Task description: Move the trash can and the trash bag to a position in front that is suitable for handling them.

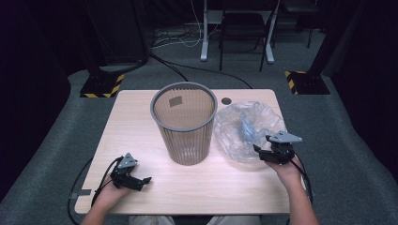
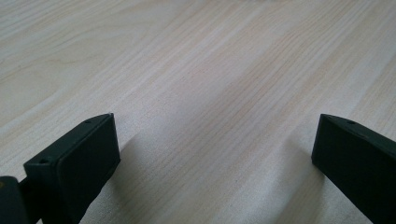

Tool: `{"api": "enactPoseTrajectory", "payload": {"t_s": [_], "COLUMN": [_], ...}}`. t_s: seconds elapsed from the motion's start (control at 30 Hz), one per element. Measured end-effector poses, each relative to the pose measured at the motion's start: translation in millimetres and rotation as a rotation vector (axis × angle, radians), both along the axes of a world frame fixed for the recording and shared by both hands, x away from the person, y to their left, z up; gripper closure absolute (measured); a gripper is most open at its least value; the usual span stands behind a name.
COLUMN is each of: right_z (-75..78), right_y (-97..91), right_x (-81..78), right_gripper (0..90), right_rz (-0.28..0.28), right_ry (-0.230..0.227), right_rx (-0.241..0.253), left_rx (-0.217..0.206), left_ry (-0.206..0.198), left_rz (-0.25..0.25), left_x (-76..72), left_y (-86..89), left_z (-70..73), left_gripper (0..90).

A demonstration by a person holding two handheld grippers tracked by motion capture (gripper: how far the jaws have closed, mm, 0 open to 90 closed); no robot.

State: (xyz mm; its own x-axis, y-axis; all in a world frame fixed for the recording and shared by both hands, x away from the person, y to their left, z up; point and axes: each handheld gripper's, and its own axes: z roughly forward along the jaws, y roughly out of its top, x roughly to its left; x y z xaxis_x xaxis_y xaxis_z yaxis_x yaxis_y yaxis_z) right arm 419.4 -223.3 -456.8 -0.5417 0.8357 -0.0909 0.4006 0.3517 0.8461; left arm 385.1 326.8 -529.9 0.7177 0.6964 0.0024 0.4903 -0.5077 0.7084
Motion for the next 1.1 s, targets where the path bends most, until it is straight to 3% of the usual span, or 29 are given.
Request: {"api": "enactPoseTrajectory", "payload": {"t_s": [0.23,0.5,0.67,0.87,1.1], "right_z": [-6.8,-27.8,-39.0,-38.6,-28.7], "right_y": [-2.4,4.1,5.7,7.1,3.0], "right_x": [18.8,27.8,28.0,24.4,13.1], "right_gripper": [32.5,38.4,55.0,76.2,80.8], "right_rz": [-0.044,-0.054,-0.045,-0.032,-0.028], "right_ry": [0.041,0.104,0.135,0.132,0.156], "right_rx": [0.012,-0.066,-0.096,-0.104,-0.104], "left_rx": [0.002,-0.001,-0.004,-0.003,-0.002], "left_ry": [0.001,0.003,0.000,0.001,0.001], "left_rz": [0.000,-0.003,-0.008,-0.008,-0.018], "left_x": [-0.6,-3.1,-4.1,-4.2,-4.2], "left_y": [0.1,0.4,0.8,0.8,0.8], "left_z": [0.1,0.0,-0.3,-0.2,-0.1], "left_gripper": [0.5,0.5,0.5,0.5,0.4]}}
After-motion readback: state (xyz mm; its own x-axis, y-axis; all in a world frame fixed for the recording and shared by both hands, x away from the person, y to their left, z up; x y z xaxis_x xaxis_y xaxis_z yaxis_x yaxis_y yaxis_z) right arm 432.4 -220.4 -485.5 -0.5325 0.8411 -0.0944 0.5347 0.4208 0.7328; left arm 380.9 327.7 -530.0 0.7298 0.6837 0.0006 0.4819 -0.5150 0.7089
